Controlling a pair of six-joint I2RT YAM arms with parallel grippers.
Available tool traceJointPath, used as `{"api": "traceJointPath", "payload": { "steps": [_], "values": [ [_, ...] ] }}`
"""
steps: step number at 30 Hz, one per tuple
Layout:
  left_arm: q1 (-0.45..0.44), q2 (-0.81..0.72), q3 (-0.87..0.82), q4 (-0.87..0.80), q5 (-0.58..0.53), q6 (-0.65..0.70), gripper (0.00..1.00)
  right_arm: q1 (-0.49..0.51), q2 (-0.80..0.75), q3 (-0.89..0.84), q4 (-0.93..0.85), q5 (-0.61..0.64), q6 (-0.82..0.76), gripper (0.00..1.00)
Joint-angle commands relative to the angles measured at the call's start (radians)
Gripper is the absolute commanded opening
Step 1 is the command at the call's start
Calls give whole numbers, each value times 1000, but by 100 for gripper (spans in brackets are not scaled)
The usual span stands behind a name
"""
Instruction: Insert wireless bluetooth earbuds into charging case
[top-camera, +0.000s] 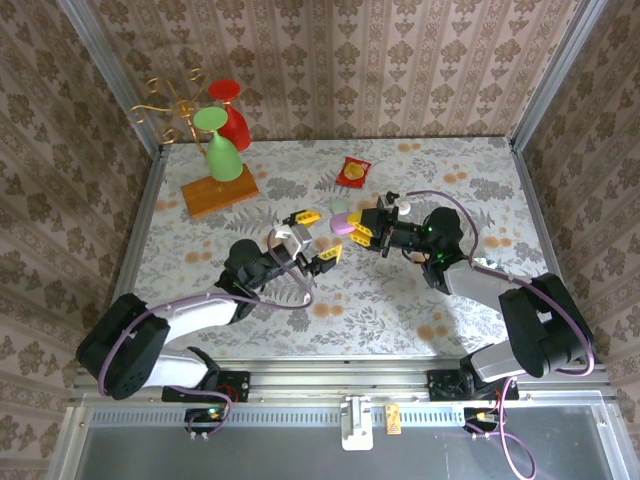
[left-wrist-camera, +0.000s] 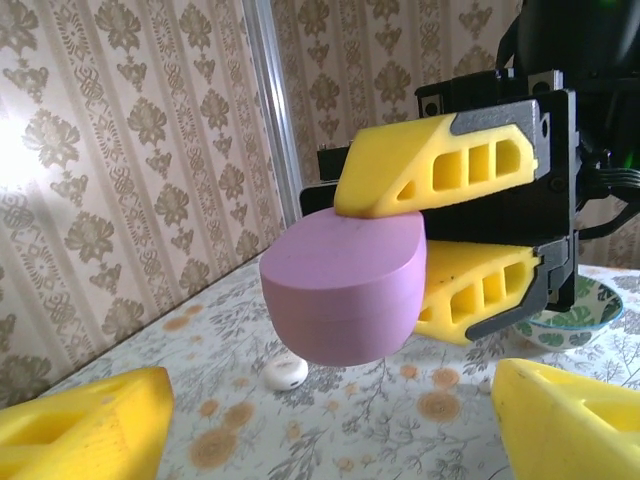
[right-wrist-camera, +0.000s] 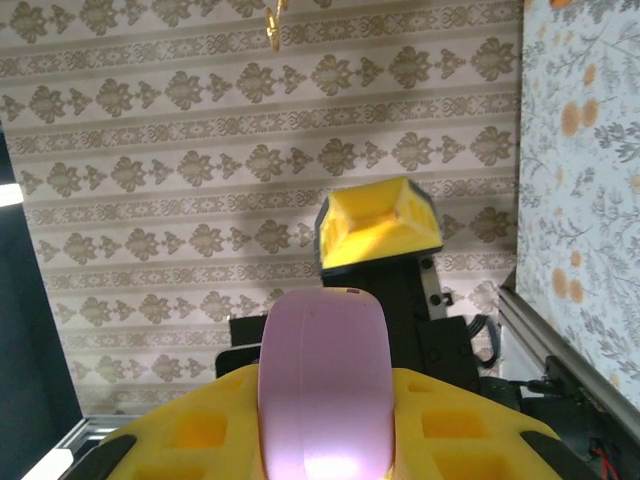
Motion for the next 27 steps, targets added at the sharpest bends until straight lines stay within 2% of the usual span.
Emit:
{"api": "traceJointPath", "payload": {
  "steps": [1, 4, 10, 14, 23, 27],
  "values": [
    [17, 49, 49, 162, 79, -92, 80, 18, -33, 1, 83, 16, 33, 4],
    [18, 72, 81, 170, 115, -112, 73, 35, -32, 4, 83, 26, 34, 4],
    [17, 77, 106, 171, 148, -140, 71, 45, -32, 8, 82, 34, 30, 4],
    [17, 83, 108, 171, 154, -148, 65, 45, -32, 14, 92, 40, 33, 3],
    [15, 107, 114, 175, 155, -149, 67, 45, -32, 44, 127, 53, 61, 3],
    [15, 110, 120, 176, 157, -153, 62, 46, -32, 44, 120, 52, 60, 3]
  ]
}}
